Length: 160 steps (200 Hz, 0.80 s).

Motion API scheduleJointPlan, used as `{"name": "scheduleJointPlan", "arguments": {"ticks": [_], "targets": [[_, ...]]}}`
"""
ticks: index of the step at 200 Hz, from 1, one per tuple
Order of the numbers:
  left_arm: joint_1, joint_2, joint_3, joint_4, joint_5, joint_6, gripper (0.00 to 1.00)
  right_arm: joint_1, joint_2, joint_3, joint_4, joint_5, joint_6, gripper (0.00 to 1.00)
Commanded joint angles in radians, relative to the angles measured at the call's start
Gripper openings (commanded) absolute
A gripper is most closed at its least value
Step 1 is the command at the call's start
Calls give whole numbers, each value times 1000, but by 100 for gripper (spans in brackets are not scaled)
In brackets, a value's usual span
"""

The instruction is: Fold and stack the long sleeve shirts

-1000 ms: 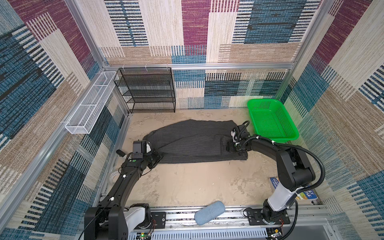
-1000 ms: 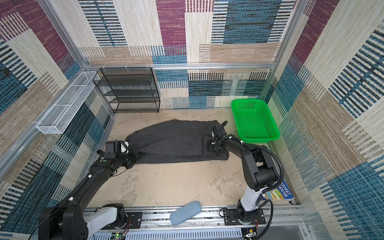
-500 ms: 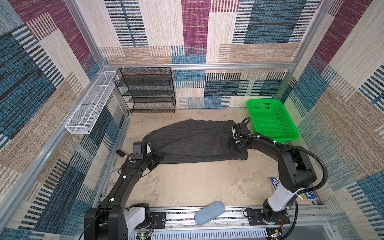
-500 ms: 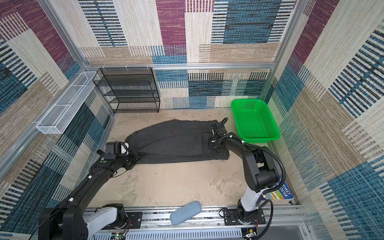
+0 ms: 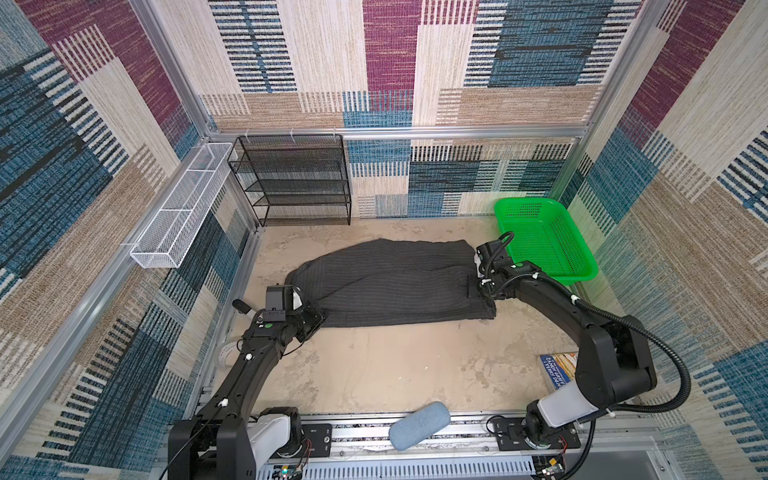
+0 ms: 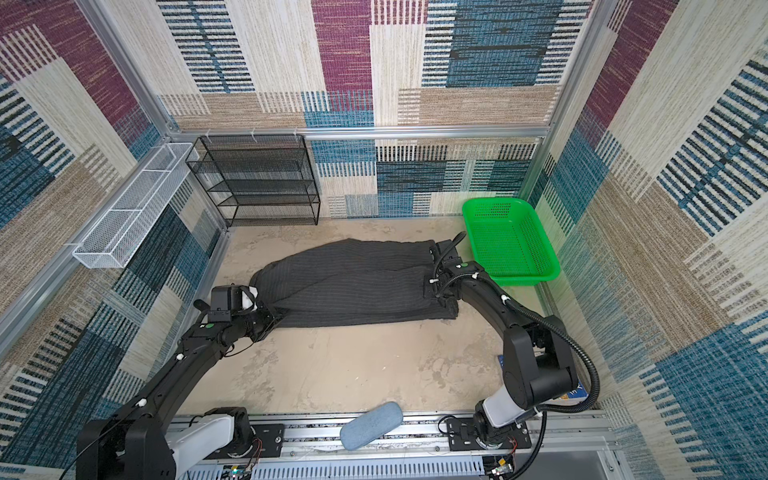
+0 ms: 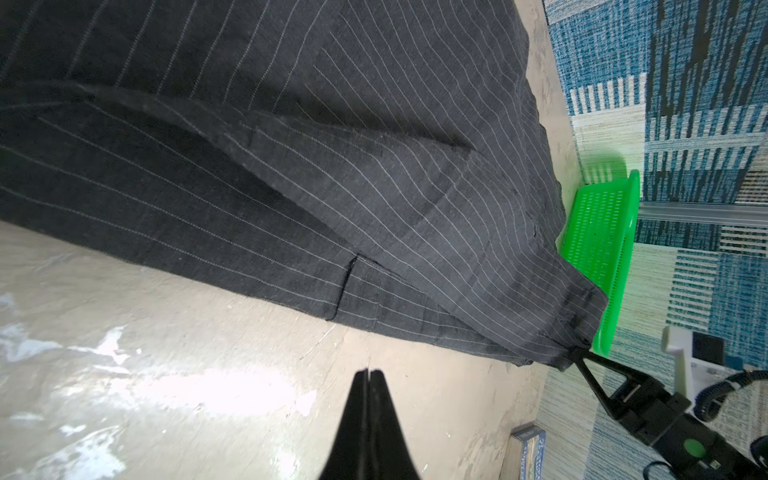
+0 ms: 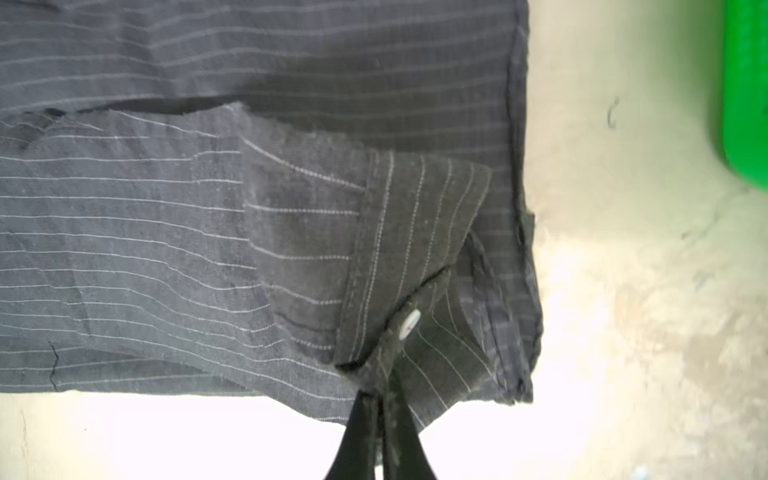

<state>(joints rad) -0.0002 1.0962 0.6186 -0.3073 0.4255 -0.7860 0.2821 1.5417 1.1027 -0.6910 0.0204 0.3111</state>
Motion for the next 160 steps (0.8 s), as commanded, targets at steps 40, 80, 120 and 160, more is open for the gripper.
{"name": "scheduleJointPlan", "arguments": {"ticks": [40,80,120,160], "targets": [[12,5,22,-6,13,23,0,1,119,-54,71,53,57,35],[43,-18,90,-75,-53,58,0,14,67,36,64,24,78,56],[39,77,142,-20,-8,32,0,137,62,70,106,-12,121,58],[-41,175,147,56,-35,-6,0,214,109,94,201,-37,181,58]]}}
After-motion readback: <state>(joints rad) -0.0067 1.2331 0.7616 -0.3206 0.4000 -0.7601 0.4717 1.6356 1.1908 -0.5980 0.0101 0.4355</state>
